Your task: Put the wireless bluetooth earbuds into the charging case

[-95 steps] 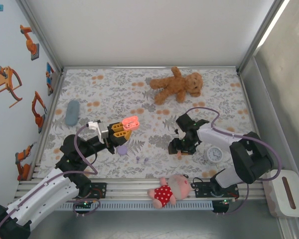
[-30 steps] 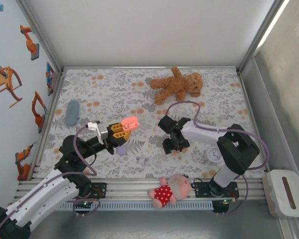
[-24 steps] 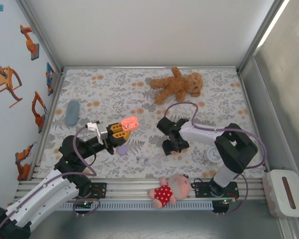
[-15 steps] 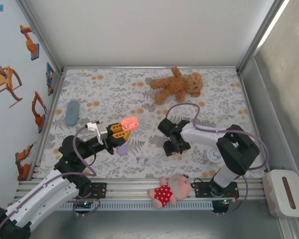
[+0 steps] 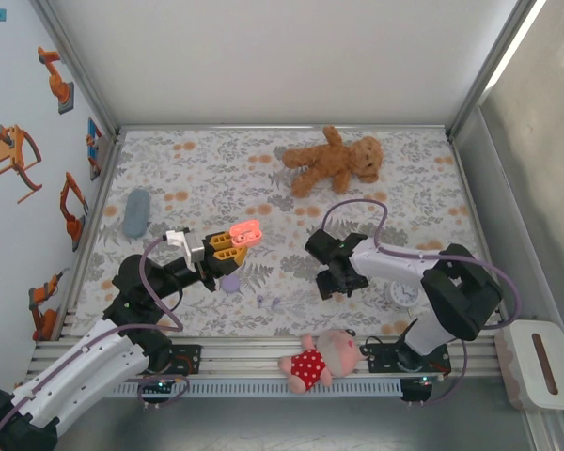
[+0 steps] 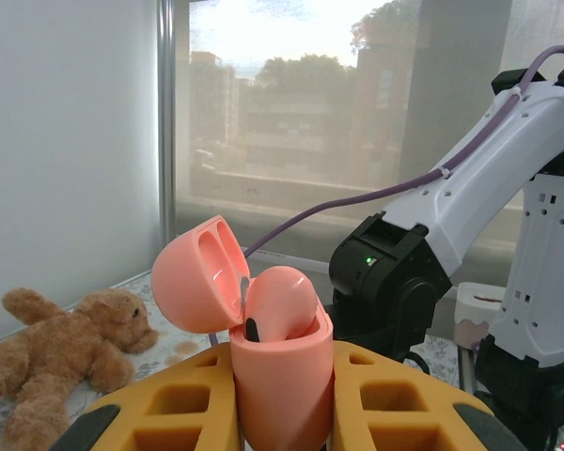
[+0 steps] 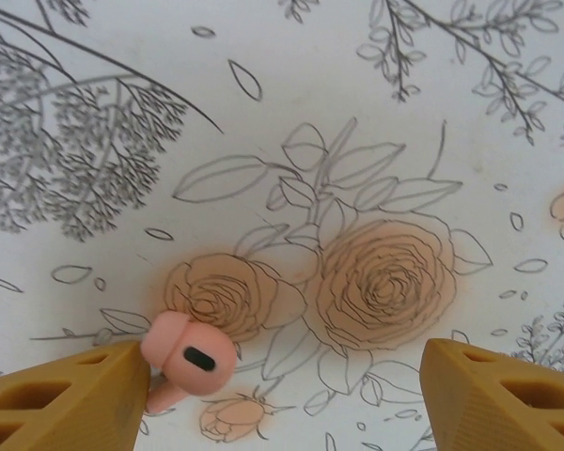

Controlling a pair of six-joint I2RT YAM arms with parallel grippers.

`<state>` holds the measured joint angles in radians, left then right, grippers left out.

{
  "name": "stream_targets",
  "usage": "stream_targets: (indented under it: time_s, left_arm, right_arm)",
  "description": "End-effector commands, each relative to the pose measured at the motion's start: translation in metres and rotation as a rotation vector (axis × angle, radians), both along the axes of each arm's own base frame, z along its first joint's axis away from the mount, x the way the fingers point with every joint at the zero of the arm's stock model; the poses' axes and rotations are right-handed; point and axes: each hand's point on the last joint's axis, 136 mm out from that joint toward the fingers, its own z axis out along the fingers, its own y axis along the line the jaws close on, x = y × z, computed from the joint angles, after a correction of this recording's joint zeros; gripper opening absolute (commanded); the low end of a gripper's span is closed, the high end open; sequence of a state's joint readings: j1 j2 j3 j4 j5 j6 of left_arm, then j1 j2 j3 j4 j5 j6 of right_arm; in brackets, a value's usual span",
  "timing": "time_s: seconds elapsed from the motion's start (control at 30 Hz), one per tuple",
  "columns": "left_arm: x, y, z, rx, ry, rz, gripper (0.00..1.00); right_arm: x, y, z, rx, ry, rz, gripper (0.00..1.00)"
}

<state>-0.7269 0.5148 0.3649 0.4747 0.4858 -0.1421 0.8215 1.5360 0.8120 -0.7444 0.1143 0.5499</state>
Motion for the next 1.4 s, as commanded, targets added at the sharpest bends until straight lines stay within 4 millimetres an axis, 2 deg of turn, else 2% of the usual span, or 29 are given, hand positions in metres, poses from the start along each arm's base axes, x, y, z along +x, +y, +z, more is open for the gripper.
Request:
stream_targets:
  time_s: [0.0,0.13,0.4,0.57,0.83,0.93,1.37]
  left_arm:
    - [-0.004,0.002,0.016,-0.027,-0.042,-0.001,0.00]
    - [-0.003,0.002,0.015,-0.023,-0.039,0.002,0.00]
    - [-0.003,0.002,0.017,-0.023,-0.041,0.002,0.00]
    - [-0.003,0.002,0.017,-0.022,-0.040,0.002,0.00]
    - [-0.003,0.003,0.018,-0.023,-0.041,0.007,0.00]
    - [-0.003,0.002,0.018,-0.022,-0.041,0.005,0.00]
    - [-0.002,0.001,0.016,-0.016,-0.037,0.003,0.00]
  right_arm:
    - [-0.010,-0.019,0.004,-0.067,0.007,-0.009,0.75]
    - [-0.010,-0.018,0.008,-0.052,0.002,-0.010,0.75]
    - [0.008,0.022,0.043,0.150,-0.053,0.017,0.74]
    - [0.014,0.030,0.028,0.220,-0.016,-0.039,0.59]
    - [0.015,0.028,0.010,0.196,0.007,-0.057,0.53]
    - [0.013,0.027,0.004,0.181,0.023,-0.059,0.46]
    - [0.003,0.021,-0.011,0.154,0.073,-0.064,0.39]
